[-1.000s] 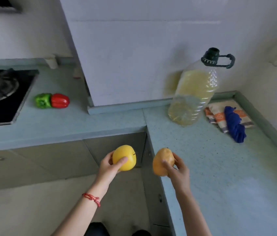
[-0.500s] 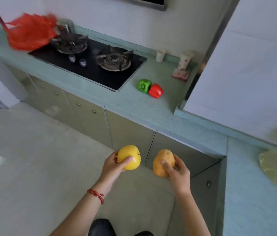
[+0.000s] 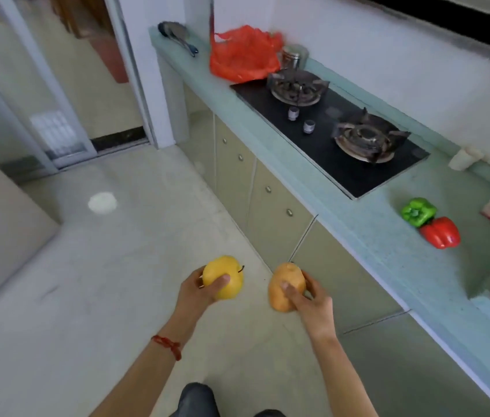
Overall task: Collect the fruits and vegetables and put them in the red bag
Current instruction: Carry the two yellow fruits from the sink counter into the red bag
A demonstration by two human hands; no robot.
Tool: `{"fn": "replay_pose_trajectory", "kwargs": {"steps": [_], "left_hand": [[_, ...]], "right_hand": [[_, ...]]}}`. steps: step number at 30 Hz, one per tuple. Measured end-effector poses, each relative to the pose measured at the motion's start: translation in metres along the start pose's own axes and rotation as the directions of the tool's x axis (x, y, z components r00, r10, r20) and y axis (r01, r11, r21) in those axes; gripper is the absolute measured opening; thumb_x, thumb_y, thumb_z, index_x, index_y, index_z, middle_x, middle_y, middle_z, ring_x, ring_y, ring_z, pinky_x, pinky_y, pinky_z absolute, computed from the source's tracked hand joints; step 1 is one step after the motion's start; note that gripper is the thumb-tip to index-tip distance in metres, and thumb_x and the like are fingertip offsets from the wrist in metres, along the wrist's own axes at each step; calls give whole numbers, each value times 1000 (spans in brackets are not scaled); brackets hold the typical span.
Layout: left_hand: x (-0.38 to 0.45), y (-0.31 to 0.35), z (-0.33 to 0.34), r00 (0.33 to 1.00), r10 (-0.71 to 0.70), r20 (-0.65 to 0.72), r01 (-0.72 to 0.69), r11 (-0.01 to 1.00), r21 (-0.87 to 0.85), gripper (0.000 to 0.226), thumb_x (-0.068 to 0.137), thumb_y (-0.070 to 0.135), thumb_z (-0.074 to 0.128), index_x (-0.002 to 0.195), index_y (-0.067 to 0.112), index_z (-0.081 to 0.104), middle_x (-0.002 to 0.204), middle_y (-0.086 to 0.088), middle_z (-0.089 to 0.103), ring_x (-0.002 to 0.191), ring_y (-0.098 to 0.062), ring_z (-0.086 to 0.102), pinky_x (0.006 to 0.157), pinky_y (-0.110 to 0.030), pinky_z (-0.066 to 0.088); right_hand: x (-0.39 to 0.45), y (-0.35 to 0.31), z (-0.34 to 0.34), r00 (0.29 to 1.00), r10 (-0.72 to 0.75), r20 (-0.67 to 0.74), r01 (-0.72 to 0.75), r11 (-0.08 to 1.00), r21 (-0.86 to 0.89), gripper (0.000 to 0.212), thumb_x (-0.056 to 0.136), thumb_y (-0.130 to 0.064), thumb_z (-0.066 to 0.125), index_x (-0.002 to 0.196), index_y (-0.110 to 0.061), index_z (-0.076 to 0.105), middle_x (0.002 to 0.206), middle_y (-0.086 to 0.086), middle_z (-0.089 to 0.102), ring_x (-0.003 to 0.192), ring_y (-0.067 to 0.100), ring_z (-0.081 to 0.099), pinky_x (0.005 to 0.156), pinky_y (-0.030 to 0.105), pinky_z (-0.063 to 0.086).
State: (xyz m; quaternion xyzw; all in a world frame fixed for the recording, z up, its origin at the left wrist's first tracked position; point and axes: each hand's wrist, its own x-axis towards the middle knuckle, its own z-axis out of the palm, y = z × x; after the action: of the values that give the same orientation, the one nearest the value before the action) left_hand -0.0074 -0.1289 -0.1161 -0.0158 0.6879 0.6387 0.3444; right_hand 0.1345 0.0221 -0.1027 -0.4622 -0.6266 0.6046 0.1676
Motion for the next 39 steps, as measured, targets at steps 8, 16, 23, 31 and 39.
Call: {"fn": "replay_pose_trajectory", "kwargs": {"steps": [8, 16, 23, 31, 39], "left_hand": [[23, 13, -91, 966, -22, -256, -18, 989, -150, 55, 68, 25, 78, 115, 8, 55, 111, -12, 59, 100, -27, 60, 65, -26, 57], [27, 15, -121, 911, -67, -406, -42, 966, -255, 43, 78, 18, 70, 117, 10, 54, 107, -8, 58, 96, -24, 59, 69, -29, 53], [51, 33, -109, 887, -54, -458, -94, 951, -293, 51, 74, 24, 74, 118, 11, 53, 113, -12, 58, 100, -25, 59, 71, -29, 54], [109, 60, -114, 869, -42, -493, -104, 959, -265, 50, 78, 22, 69, 123, 10, 51, 116, -12, 56, 102, -26, 58, 73, -30, 54], [222, 115, -167, 871, -18, -491, -128, 957, -261, 49, 79, 21, 69, 123, 10, 51, 114, -10, 56, 98, -24, 58, 69, -28, 54]], "right_hand": [[37, -24, 111, 967, -24, 255, 55, 992, -116, 60, 68, -23, 79, 123, -17, 56, 119, 4, 61, 93, 12, 59, 80, 29, 47], [59, -48, 164, 890, -2, 456, 92, 980, -174, 68, 60, -37, 82, 122, -24, 55, 118, 1, 60, 98, 19, 62, 89, 43, 52], [95, -71, 180, 846, -21, 533, 137, 974, -179, 72, 56, -47, 81, 121, -26, 56, 117, 0, 60, 100, 17, 61, 90, 45, 52], [149, -94, 217, 821, -12, 570, 133, 976, -171, 73, 58, -45, 78, 125, -25, 54, 120, 0, 59, 102, 18, 60, 90, 46, 52], [233, -132, 310, 840, -25, 542, 127, 980, -151, 61, 70, -32, 77, 126, -21, 53, 120, 2, 57, 96, 14, 57, 91, 45, 51]]}}
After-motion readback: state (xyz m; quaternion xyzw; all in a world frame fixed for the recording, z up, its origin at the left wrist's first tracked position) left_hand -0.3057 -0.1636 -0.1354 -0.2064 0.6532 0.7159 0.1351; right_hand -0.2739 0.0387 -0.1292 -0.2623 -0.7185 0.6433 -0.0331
